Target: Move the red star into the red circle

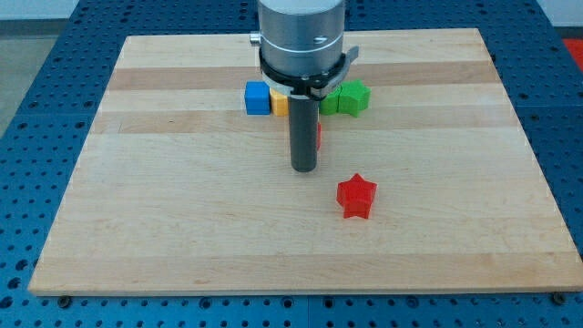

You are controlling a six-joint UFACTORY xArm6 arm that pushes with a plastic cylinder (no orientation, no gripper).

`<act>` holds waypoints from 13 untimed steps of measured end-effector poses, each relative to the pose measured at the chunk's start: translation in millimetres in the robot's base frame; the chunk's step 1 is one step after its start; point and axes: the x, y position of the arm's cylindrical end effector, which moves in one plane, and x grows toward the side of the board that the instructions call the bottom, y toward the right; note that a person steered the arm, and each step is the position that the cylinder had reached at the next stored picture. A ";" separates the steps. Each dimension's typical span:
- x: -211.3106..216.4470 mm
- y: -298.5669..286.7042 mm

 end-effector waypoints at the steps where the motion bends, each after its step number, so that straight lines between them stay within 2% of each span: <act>1: 0.0 24.7; 3: 4.0 96.8; 5: 49.8 132.0; 6: 71.5 134.2; 7: 74.9 133.3; 13: 65.8 84.6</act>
